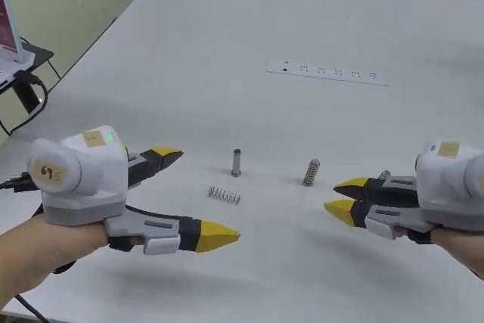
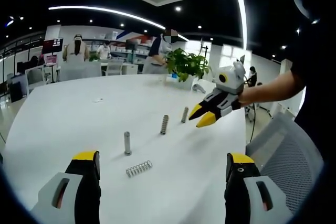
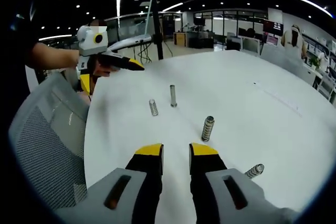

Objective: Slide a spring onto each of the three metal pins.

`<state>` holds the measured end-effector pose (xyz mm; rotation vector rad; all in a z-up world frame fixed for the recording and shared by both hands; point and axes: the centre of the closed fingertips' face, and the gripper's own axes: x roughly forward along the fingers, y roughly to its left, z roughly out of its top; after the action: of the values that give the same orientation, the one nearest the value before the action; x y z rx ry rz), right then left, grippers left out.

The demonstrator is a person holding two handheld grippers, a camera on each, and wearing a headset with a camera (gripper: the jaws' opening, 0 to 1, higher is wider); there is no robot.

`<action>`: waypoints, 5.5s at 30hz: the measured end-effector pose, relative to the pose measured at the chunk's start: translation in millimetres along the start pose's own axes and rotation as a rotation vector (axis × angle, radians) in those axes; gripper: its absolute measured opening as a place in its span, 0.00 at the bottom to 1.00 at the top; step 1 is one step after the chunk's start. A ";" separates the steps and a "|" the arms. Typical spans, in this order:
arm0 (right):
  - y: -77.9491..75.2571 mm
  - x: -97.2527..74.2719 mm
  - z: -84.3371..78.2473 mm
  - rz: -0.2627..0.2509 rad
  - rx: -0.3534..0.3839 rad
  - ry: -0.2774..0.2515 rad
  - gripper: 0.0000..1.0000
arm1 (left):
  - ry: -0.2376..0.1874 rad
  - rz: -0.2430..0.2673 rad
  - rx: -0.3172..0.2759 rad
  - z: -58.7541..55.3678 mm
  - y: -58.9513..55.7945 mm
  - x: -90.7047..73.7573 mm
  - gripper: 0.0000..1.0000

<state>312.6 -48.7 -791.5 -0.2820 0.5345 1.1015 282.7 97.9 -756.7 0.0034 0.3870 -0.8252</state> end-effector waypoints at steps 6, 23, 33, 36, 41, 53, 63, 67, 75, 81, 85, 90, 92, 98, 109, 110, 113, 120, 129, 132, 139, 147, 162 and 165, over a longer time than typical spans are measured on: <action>1.3 2.0 -7.6 0.003 0.014 0.009 0.17 | 0.002 -0.001 -0.005 -1.8 0.4 0.2 0.97; 16.7 34.8 26.9 0.052 -0.048 -0.010 0.17 | 0.009 -0.003 -0.014 -6.6 0.1 -1.7 0.96; 26.7 55.9 49.1 0.085 -0.067 -0.034 0.17 | 0.010 0.002 -0.022 -7.7 1.1 -3.8 0.96; 30.2 62.3 57.1 0.095 -0.074 -0.044 0.16 | 0.013 0.001 -0.021 -8.4 0.5 -4.5 0.96; 36.7 74.4 63.9 0.111 -0.072 -0.053 0.16 | 0.011 0.004 -0.024 -8.7 0.8 -5.6 0.96; 52.7 103.7 63.8 0.157 -0.089 -0.024 0.16 | 0.016 0.006 -0.027 -10.0 1.5 -6.9 0.95; 50.7 124.2 45.6 0.152 -0.066 0.030 0.16 | 0.022 0.012 -0.033 -13.6 5.8 -10.2 0.95; 50.0 129.6 40.2 0.150 -0.073 0.051 0.16 | 0.023 0.009 -0.036 -15.3 6.5 -9.1 0.95; 48.4 138.8 35.1 0.151 -0.079 0.071 0.15 | 0.025 0.012 -0.039 -15.9 8.7 -10.0 0.95; 49.7 142.7 31.2 0.157 -0.089 0.084 0.15 | 0.028 0.016 -0.041 -16.7 9.9 -10.9 0.95; 51.7 145.3 26.3 0.163 -0.102 0.095 0.14 | 0.031 0.016 -0.041 -17.8 10.2 -11.7 0.95; 52.0 146.3 20.9 0.165 -0.124 0.104 0.11 | 0.033 0.021 -0.045 -19.1 11.7 -12.9 0.95; 53.1 145.2 20.4 0.170 -0.142 0.098 0.09 | 0.033 0.021 -0.047 -19.5 12.0 -13.0 0.95; 55.3 142.2 25.3 0.181 -0.170 0.091 0.08 | 0.032 0.017 -0.045 -18.4 10.4 -10.9 0.94; 54.1 108.9 39.6 0.193 -0.199 0.061 0.08 | 0.016 -0.004 -0.025 -6.2 -0.2 -2.5 0.94; 53.7 104.1 40.0 0.192 -0.200 0.058 0.08 | 0.016 -0.006 -0.023 -5.9 -1.4 -1.2 0.94; 54.9 92.1 41.2 0.193 -0.207 0.049 0.08 | 0.013 -0.015 -0.020 -3.6 -5.1 2.0 0.93; 44.1 64.4 37.2 0.170 -0.202 0.049 0.08 | 0.008 -0.035 -0.011 0.2 -11.7 7.8 0.93; 34.4 30.6 23.8 0.140 -0.202 0.062 0.08 | 0.002 -0.067 -0.010 1.4 -24.2 20.4 0.91; 33.2 23.4 18.2 0.138 -0.209 0.075 0.08 | 0.007 -0.088 -0.003 1.9 -30.6 25.5 0.91; 37.0 12.9 12.9 0.148 -0.220 0.081 0.08 | 0.019 -0.123 0.017 5.7 -35.5 29.0 0.88; 45.8 8.5 9.9 0.178 -0.251 0.090 0.08 | 0.037 -0.167 0.036 8.0 -44.2 31.2 0.83; 68.7 -2.5 13.4 0.292 -0.328 0.074 0.07 | 0.077 -0.269 0.081 7.4 -67.4 47.1 0.67; 70.1 -5.0 14.4 0.302 -0.332 0.070 0.07 | 0.080 -0.283 0.096 8.5 -69.2 49.4 0.63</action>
<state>251.7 -15.3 -773.6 -0.5432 0.4642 1.4808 266.3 14.1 -755.3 0.0728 0.4290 -1.1253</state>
